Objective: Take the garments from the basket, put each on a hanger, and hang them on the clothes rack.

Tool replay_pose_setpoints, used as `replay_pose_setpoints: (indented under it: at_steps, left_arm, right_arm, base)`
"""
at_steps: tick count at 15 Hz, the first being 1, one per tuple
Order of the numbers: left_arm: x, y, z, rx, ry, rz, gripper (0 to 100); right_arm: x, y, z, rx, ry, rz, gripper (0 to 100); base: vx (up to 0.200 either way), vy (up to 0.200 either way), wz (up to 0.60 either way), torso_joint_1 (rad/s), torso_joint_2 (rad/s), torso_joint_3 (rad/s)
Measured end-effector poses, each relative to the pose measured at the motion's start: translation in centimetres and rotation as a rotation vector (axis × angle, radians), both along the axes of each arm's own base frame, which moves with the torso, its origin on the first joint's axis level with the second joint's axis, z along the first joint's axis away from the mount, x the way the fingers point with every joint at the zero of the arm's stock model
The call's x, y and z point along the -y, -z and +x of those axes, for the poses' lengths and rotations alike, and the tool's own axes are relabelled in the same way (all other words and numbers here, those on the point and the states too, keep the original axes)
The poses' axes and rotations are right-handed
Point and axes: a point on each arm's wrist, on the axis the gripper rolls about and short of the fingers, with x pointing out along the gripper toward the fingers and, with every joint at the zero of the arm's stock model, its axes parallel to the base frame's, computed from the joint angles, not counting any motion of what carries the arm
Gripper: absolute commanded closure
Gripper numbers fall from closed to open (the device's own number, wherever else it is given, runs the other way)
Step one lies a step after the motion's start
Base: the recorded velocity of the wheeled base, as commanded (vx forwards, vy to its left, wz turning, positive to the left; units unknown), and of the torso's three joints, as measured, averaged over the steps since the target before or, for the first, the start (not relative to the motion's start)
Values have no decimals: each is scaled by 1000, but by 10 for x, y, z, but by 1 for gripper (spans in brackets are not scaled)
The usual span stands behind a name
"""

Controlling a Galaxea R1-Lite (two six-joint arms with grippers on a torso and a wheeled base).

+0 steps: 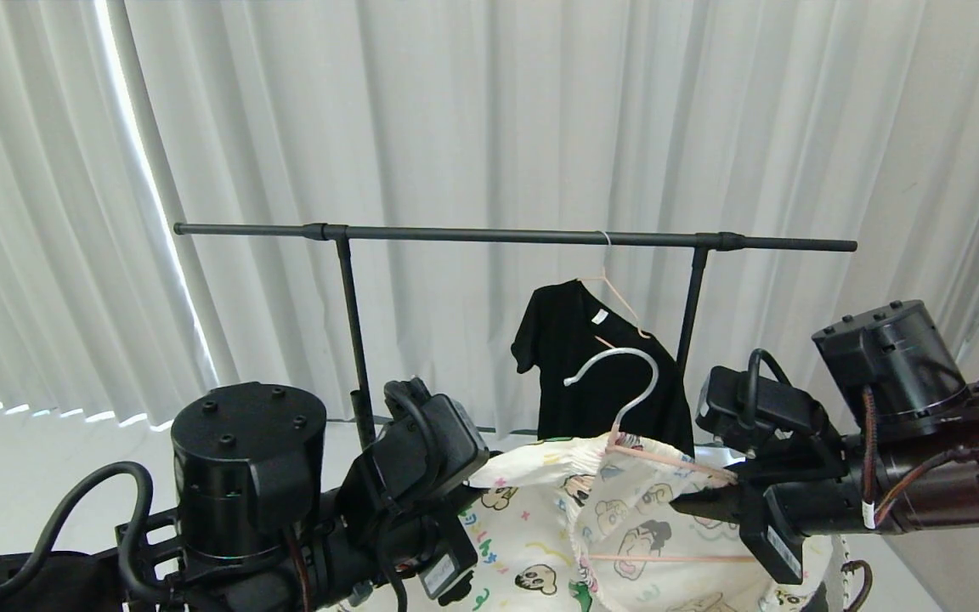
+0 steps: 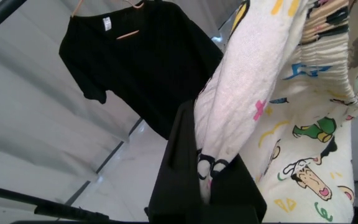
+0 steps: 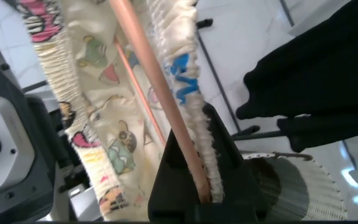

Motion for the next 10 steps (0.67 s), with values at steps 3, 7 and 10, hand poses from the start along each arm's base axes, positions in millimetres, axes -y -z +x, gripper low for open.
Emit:
replay_pose_setpoints:
  at_steps: [3, 7, 10]
  left_arm:
    - [0, 1, -1, -5, 0, 4, 0]
    - [-1, 2, 0, -23, -16, -11, 0]
    - [-3, -5, 3, -7, -88, -87, 0]
  right_arm:
    - [-2, -4, 3, 75, -22, 23, 100]
    - [1, -10, 4, 204, -96, -10, 100]
    - [12, -14, 9, 230, -39, -14, 100]
  base:
    - [0, 0, 0, 0, 0, 0]
    - [0, 0, 0, 0, 0, 0]
    - [0, 0, 0, 0, 0, 0]
